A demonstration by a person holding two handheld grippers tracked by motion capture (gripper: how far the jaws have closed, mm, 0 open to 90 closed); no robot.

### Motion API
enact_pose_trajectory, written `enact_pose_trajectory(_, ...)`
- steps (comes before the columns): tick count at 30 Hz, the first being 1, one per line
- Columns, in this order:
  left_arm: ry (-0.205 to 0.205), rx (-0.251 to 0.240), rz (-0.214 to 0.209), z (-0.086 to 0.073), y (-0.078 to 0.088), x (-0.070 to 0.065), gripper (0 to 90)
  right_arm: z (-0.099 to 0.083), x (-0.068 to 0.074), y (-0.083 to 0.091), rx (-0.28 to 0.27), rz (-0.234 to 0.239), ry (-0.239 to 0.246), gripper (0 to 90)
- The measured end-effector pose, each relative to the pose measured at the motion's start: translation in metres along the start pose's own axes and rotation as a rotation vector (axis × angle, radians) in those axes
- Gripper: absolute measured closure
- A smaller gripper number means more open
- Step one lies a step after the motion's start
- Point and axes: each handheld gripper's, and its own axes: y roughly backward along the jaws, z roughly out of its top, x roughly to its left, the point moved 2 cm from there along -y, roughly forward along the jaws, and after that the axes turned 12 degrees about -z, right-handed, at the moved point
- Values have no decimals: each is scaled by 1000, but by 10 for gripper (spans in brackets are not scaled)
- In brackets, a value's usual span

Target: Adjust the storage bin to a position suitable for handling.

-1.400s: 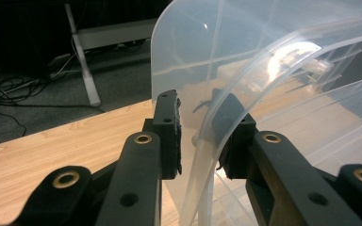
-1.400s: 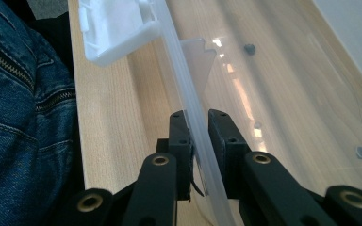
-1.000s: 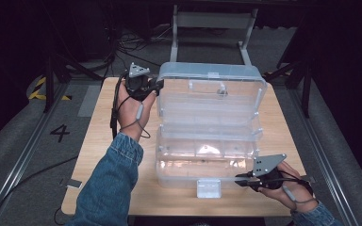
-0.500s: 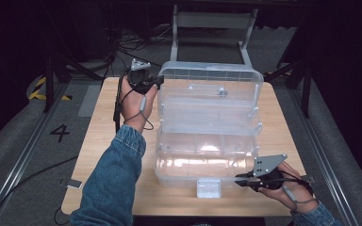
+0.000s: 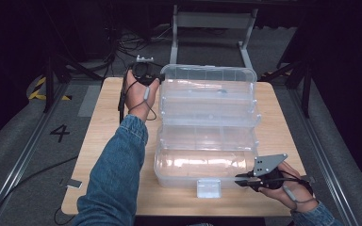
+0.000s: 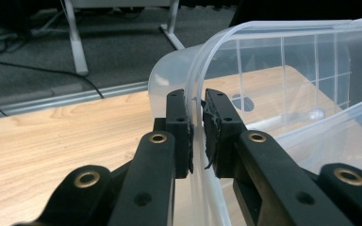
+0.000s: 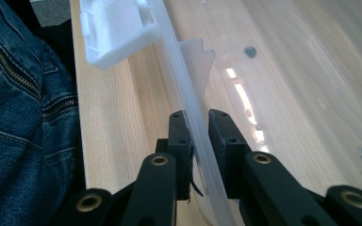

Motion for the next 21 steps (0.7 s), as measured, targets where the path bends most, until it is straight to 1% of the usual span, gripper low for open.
enact_pose_trajectory(6,28,26,-3,1,-9,7,813,0,0,0,1,-1,-1,803)
enact_pose_trajectory(10,54,32,-17,-1,-15,15,812,0,0,0,2,-1,-3,803)
enact_pose_trajectory(20,102,52,-32,-5,-26,27,811,0,0,0,2,0,-9,802)
enact_pose_trajectory(21,101,55,-34,-6,-28,28,810,0,0,0,2,0,-10,802)
